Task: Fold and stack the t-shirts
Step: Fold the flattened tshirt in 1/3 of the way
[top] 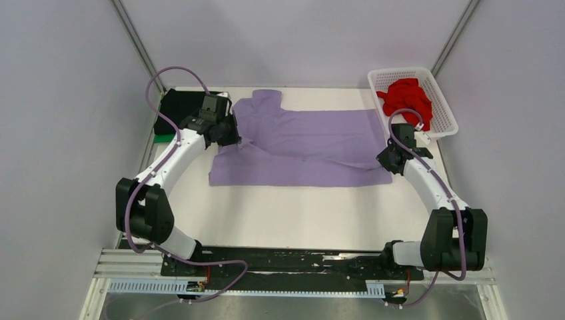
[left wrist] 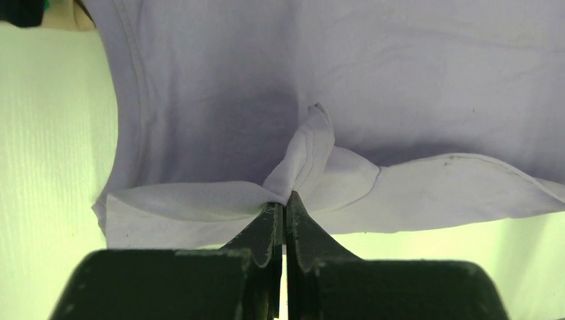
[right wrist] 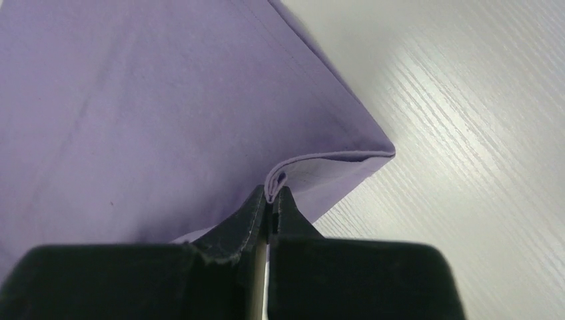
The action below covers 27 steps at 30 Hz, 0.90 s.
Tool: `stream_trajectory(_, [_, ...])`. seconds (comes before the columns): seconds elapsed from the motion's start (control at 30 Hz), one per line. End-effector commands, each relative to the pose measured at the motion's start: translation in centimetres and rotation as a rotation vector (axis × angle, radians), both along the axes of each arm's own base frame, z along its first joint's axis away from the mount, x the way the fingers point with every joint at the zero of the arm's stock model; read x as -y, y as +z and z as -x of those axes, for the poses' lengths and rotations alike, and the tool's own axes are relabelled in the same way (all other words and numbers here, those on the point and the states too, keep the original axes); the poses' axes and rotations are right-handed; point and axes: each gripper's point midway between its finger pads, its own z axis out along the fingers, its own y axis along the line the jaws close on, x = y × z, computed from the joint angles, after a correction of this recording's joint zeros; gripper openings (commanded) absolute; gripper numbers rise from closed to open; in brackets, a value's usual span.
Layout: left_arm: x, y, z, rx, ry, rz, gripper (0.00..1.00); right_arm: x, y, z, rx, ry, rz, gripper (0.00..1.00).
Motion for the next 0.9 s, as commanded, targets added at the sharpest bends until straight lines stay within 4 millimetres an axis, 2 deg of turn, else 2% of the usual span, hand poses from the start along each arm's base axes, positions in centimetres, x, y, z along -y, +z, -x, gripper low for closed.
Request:
stream_trajectory(0.0, [-0.6, 2.2, -2.7, 0.107, -0.011, 0.000, 0.00, 1.8, 1.6, -1.4, 0.038, -0.036, 0.040, 0.00])
stream_trajectory(0.27, [-0.8, 0.7, -5.3, 0.092, -0.057, 0.003, 0.00, 2.8, 0.8, -2.7, 0.009, -0.055, 0.034, 0.01])
stream_trajectory(0.3, [-0.8, -0.3, -5.5, 0.064, -0.069, -0.007, 0.01, 2.9, 0.6, -3.0, 0.004, -0.055, 0.033, 0.01])
stream_trajectory(0.33, [-0.7, -0.1, -6.0, 0.068, -0.077, -0.013, 0.01, 3.0, 0.3, -3.4, -0.003, -0.056, 0.032, 0.01])
stream_trajectory(0.37, [-0.8, -1.4, -6.2, 0.034, -0.082, -0.023, 0.01, 3.0, -0.3, -3.8, -0.017, -0.055, 0.030, 0.01])
stream_trajectory(0.4, [-0.8, -1.2, -6.9, 0.041, -0.080, -0.024, 0.02, 3.1, -0.7, -4.2, -0.025, -0.057, 0.030, 0.02])
stream_trajectory(0.43, [-0.8, -2.4, -7.3, 0.020, -0.085, -0.033, 0.02, 3.3, -1.0, -4.8, -0.032, -0.061, 0.031, 0.02])
stream_trajectory(0.47, [-1.1, -2.3, -8.2, 0.033, -0.078, -0.033, 0.03, 3.5, -1.2, -5.3, -0.038, -0.065, 0.029, 0.02])
stream_trajectory(0.5, [-1.5, -3.8, -8.8, 0.006, -0.069, -0.049, 0.04, 3.8, -1.5, -5.9, -0.044, -0.071, 0.031, 0.04])
stream_trajectory(0.53, [-2.2, -3.4, -9.9, 0.019, -0.048, -0.059, 0.07, 4.1, -1.8, -6.5, -0.051, -0.079, 0.033, 0.05])
stream_trajectory(0.57, [-2.4, -4.0, -11.3, 0.016, -0.041, -0.068, 0.12, 4.5, -1.9, -7.1, -0.053, -0.086, 0.035, 0.07])
stream_trajectory(0.6, [-3.5, -4.3, -11.8, 0.000, -0.014, -0.086, 0.32, 4.8, -1.9, -7.7, -0.052, -0.095, 0.034, 0.11])
stream_trajectory(0.63, [-3.9, -4.4, -13.5, 0.005, 0.000, -0.088, 0.50, 5.1, -2.0, -8.1, -0.053, -0.103, 0.029, 0.23])
stream_trajectory(0.67, [-4.8, -6.0, -13.6, -0.049, 0.020, -0.095, 0.80, 5.2, -1.7, -8.5, -0.049, -0.105, 0.015, 0.43])
stream_trajectory(0.7, [-4.8, -4.2, -15.1, -0.011, 0.030, -0.080, 0.90, 5.1, -1.4, -8.7, -0.042, -0.100, 0.006, 0.56])
stream_trajectory(0.73, [-5.0, -4.7, -15.1, -0.038, 0.029, -0.065, 0.97, 4.9, -1.1, -8.7, -0.036, -0.093, -0.004, 0.65])
stream_trajectory(0.77, [-4.9, -3.4, -15.9, -0.010, 0.032, -0.053, 0.99, 4.7, -0.8, -8.5, -0.032, -0.091, -0.007, 0.73])
stream_trajectory(0.83, [-4.2, -2.2, -15.8, 0.008, 0.013, -0.011, 1.00, 4.7, -0.2, -7.8, -0.021, -0.079, -0.001, 0.94])
stream_trajectory(0.87, [-3.4, -0.5, -15.7, 0.047, -0.012, 0.034, 1.00, 4.5, 0.1, -7.3, -0.016, -0.066, 0.000, 0.99])
